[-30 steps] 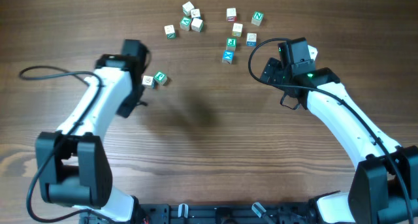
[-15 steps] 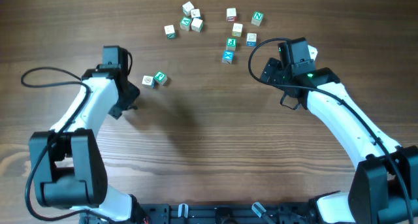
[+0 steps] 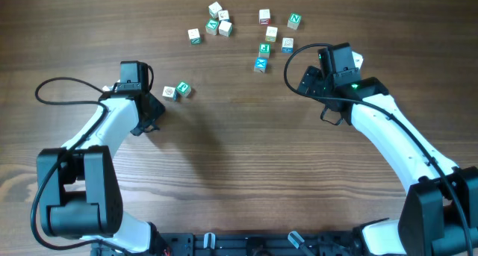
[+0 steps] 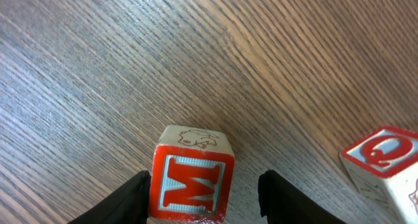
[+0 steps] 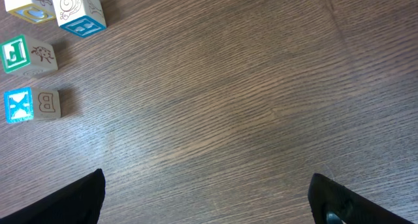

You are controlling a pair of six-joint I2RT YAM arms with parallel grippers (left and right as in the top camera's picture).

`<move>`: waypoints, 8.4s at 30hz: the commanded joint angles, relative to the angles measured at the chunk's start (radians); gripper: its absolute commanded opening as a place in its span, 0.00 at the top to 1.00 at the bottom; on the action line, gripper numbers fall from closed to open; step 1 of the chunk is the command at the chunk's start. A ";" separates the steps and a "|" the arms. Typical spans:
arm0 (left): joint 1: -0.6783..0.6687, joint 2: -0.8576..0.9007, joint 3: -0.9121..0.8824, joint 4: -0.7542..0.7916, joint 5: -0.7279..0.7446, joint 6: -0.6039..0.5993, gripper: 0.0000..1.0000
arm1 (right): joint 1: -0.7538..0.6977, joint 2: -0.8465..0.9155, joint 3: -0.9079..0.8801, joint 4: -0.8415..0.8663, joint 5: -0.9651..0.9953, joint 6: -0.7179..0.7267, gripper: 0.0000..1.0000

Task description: Form a circle

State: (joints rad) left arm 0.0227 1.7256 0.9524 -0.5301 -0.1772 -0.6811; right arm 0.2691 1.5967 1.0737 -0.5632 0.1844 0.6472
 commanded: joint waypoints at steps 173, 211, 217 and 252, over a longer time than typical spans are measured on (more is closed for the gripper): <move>-0.273 0.021 -0.004 0.135 0.037 0.064 0.67 | 0.002 -0.007 -0.001 0.002 0.018 0.008 0.00; -0.269 -0.110 0.019 0.075 -0.011 0.044 0.55 | 0.002 -0.007 -0.001 0.002 0.018 0.008 0.01; -0.125 -0.110 0.018 0.061 -0.010 -0.160 0.57 | 0.002 -0.007 -0.001 0.002 0.018 0.009 0.00; -0.010 0.103 0.013 0.275 0.121 -0.385 0.86 | 0.000 -0.007 -0.001 0.003 0.018 0.008 0.00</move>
State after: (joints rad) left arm 0.0124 1.8145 0.9604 -0.2600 -0.0753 -1.0569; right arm 0.2691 1.5970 1.0737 -0.5629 0.1844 0.6472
